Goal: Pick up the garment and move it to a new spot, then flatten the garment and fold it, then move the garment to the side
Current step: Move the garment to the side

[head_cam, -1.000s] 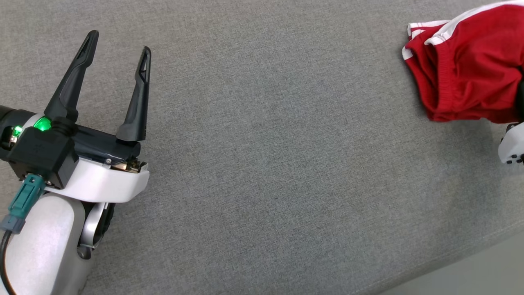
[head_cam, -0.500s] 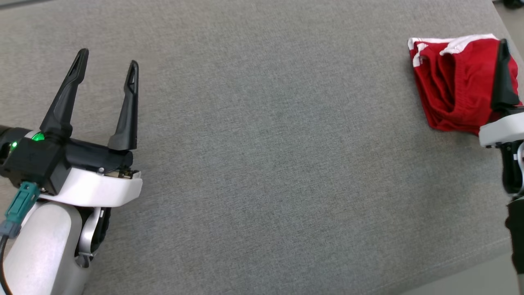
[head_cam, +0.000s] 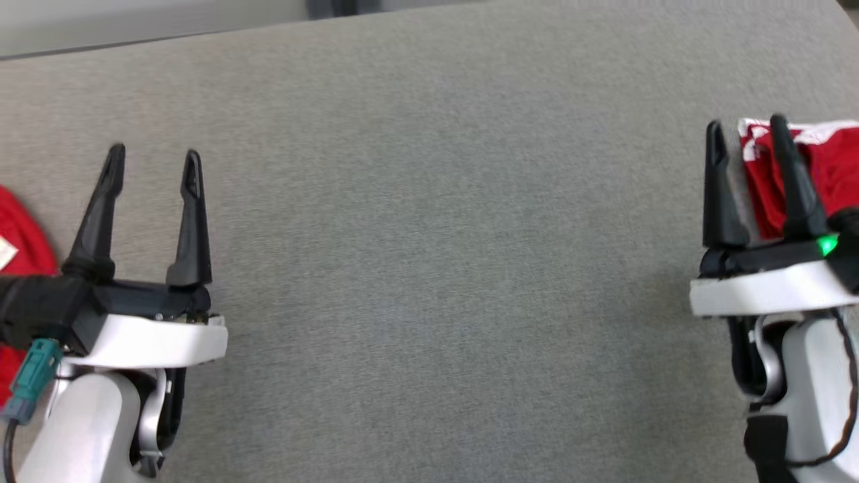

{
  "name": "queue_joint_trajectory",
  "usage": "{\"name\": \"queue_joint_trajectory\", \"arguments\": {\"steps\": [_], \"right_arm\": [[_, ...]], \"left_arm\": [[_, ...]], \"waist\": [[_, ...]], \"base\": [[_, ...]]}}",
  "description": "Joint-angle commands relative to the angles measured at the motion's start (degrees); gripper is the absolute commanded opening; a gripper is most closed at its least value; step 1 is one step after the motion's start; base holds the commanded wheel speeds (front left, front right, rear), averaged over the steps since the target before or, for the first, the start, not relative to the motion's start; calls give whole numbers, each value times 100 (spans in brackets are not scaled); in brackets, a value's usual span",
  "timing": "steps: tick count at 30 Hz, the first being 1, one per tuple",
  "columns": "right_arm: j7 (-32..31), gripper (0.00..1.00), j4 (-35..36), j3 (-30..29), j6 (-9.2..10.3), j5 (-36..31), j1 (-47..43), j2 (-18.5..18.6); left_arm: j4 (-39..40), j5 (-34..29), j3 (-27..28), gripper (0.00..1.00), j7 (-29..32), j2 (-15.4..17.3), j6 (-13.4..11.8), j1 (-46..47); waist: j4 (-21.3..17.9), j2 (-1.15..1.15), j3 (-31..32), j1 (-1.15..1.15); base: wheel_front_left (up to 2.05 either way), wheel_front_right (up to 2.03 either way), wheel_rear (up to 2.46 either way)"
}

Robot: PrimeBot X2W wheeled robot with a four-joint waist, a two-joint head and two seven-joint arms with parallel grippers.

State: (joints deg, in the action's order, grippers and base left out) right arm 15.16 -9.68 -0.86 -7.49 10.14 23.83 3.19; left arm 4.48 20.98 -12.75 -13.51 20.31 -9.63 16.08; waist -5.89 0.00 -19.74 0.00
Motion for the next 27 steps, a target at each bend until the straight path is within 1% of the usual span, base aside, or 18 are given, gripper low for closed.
{"name": "queue_joint_trajectory", "arguments": {"steps": [1,6,11,14,20,27], "right_arm": [[-18,100,104,68,-1,8,-174,-1],[-86,100,268,247,-1,97,-615,-13],[-232,100,351,219,-1,88,-1073,-11],[-326,100,413,146,-1,82,-1319,-10],[-486,100,569,10,-1,80,-1739,-15],[-646,100,746,-31,-1,101,-2014,-14]], "left_arm": [[-29,41,17,100,-29,-33,-16,-122],[-105,130,62,100,-69,-102,-97,-421],[-199,193,41,100,-93,-185,-139,-728],[-244,194,-2,100,-81,-178,-127,-863],[-241,185,-78,100,32,-164,-215,-1145],[-197,216,-139,100,161,-123,-261,-1368]], "waist": [[230,0,216,0],[420,0,418,0],[515,0,683,0],[526,0,835,0],[507,0,1127,0],[516,0,1327,0]], "base": [[0,0,0],[0,0,0],[0,0,0],[0,0,0],[0,0,0],[0,0,0]]}}
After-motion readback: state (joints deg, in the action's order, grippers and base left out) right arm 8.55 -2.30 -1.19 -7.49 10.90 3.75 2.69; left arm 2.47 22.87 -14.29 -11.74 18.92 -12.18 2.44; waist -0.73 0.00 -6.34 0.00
